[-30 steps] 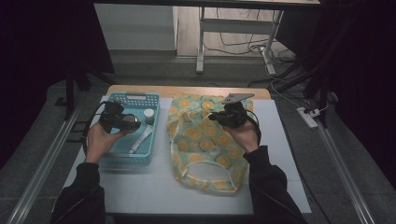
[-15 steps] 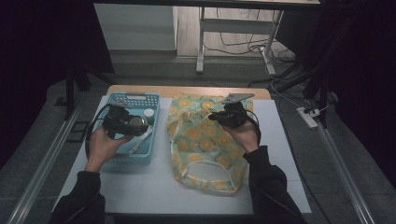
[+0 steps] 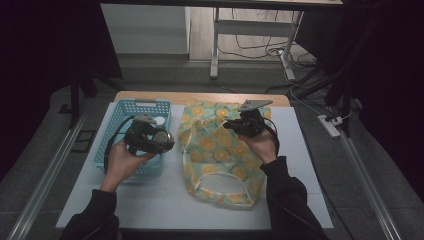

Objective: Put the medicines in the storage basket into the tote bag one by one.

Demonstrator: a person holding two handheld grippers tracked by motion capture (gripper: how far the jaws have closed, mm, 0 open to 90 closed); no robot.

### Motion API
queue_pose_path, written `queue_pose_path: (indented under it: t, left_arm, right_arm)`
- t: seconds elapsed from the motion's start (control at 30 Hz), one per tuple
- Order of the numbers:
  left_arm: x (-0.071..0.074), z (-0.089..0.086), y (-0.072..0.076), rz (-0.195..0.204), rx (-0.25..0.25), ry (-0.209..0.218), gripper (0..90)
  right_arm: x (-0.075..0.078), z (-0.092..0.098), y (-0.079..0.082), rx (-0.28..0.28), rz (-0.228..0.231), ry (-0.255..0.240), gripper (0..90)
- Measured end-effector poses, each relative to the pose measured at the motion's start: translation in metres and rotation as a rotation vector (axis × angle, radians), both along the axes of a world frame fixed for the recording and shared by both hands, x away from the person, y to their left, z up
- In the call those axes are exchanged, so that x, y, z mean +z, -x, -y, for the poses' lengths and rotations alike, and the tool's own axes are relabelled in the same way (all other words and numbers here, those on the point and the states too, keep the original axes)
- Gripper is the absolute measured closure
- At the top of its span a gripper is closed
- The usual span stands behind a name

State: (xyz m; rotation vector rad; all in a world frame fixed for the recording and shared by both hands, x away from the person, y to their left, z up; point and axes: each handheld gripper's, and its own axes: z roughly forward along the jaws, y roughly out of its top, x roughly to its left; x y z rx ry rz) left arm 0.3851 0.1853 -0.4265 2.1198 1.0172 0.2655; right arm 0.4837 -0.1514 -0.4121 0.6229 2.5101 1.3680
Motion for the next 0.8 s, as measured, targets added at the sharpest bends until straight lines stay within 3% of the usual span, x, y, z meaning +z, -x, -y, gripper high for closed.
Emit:
queue_pose_path:
  t: [0.27,0.8]
  left_arm:
    - [0.001,0.025,0.005,0.008,-0.078,0.015,21.0]
    - [-0.005,0.075,0.005,0.024,-0.176,0.038,21.0]
  right_arm:
    - [0.0,0.0,0.001,-0.003,0.008,-0.004,90.0]
    - [-0.001,0.0,0.0,-0.008,0.011,-0.003,90.0]
